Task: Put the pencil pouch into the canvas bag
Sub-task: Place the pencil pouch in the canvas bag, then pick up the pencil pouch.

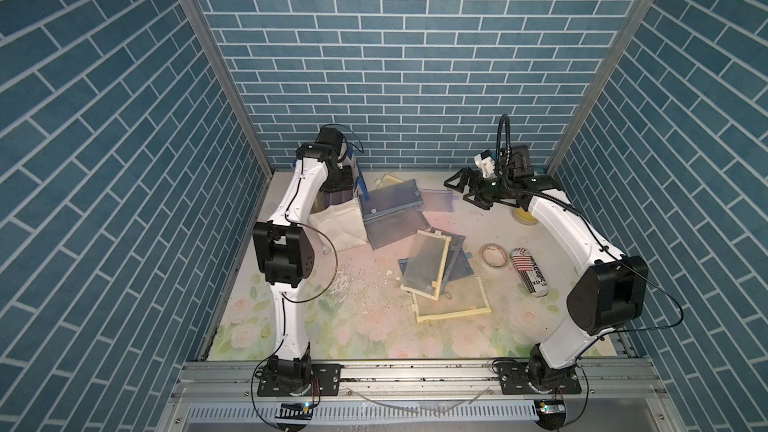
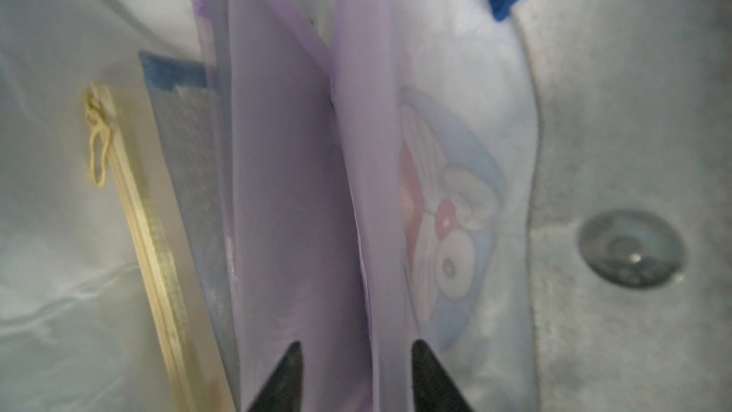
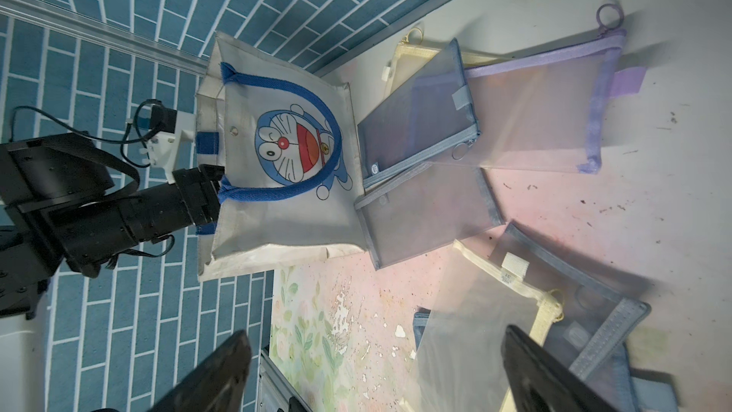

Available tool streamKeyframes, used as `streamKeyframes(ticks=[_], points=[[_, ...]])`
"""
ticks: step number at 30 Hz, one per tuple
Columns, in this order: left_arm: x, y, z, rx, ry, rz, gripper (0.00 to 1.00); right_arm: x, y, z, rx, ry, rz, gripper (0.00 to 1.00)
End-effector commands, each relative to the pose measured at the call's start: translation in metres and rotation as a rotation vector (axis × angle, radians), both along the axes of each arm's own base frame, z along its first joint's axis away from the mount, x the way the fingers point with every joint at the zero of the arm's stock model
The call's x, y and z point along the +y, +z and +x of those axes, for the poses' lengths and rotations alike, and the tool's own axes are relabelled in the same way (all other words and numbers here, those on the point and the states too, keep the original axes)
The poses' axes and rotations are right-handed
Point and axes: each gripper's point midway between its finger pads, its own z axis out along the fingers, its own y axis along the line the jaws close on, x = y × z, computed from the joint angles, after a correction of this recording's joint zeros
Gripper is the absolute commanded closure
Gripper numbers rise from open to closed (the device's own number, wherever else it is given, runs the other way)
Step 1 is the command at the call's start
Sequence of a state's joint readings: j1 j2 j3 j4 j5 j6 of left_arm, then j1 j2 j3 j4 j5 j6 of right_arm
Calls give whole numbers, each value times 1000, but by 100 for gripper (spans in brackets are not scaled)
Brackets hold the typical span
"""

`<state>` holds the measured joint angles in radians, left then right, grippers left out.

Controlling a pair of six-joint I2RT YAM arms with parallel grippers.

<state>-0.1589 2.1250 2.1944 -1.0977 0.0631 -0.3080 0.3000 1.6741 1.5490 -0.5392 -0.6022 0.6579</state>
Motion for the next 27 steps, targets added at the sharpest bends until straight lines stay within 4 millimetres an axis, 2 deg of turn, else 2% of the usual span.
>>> streamKeyframes(ticks=[1,4,6,8,11,13,16,19,22,27], points=[[9,47,-17,-78,32,81,39,-8,-8,-11,33,-33,-13,3],[4,75,-37,-123,14,194,33,-15,-32,-18,103,-56,-54,3],[-12,87,-52,-144,-29,231,33,-18,-49,-23,147,-62,-72,3],[-38,93,-67,-165,-93,233,32,-19,-62,-27,177,-60,-83,3],[-87,87,-90,-154,-201,159,32,-18,-79,-29,213,-54,-90,4],[-134,79,-103,-164,-303,33,32,-16,-90,-29,235,-43,-87,6],[-193,57,-120,-127,-410,-182,31,-13,-107,-29,267,-28,-79,9],[-227,27,-130,-44,-448,-359,30,-7,-117,-30,287,-6,-65,13],[-240,-6,-137,34,-441,-447,30,-2,-127,-35,298,14,-69,16],[-236,-54,-146,131,-412,-434,26,3,-147,-45,332,33,-76,22]])
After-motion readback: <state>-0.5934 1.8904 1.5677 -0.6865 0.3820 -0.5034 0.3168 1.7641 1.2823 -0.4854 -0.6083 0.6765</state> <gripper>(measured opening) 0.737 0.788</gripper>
